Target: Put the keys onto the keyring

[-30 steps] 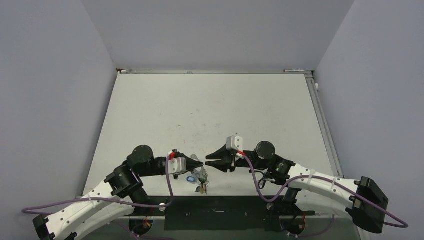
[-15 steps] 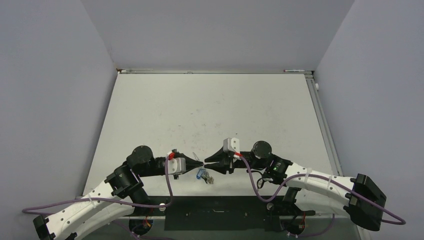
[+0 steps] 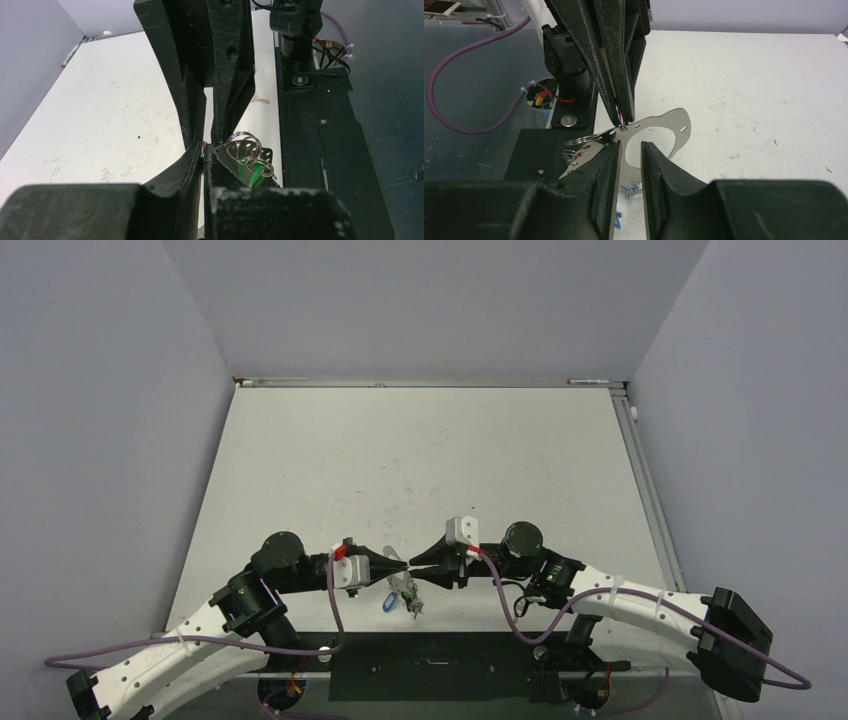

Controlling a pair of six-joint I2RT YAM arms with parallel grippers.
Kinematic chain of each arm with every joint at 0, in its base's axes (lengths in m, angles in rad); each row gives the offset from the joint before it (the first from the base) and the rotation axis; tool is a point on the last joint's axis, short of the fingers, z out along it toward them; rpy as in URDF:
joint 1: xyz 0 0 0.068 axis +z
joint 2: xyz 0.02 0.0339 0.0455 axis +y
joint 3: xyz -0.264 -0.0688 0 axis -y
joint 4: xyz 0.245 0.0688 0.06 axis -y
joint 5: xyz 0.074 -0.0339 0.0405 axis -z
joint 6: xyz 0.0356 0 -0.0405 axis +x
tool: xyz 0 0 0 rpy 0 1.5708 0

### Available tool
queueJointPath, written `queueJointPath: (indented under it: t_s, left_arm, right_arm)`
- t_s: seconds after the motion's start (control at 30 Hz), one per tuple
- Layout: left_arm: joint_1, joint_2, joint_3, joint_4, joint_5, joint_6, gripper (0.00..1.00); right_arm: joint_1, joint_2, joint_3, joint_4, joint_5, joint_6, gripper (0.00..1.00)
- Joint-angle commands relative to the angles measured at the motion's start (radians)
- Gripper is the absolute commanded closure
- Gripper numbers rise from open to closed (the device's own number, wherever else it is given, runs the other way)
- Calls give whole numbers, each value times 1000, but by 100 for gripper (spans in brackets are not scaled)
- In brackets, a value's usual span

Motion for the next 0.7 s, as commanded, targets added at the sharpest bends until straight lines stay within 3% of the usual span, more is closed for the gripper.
queueJointPath:
  t_s: [0.0,0.27,0.43,0.67]
  left_arm:
    - [4,-7,9,75,8,-6,100]
    - [4,0,15,65,6,-7,100]
    - [3,-3,11,65,-34,-11,100]
    - [6,5,6,94,-86,-20,100]
  right_arm:
    - [8,-55,51,17,6,-34,76]
    - [5,-87,59,-28,90,-39,76]
    - [-12,-168,71,-115,233,-8,60]
    - [-21,-208,78,-135,171,161,44]
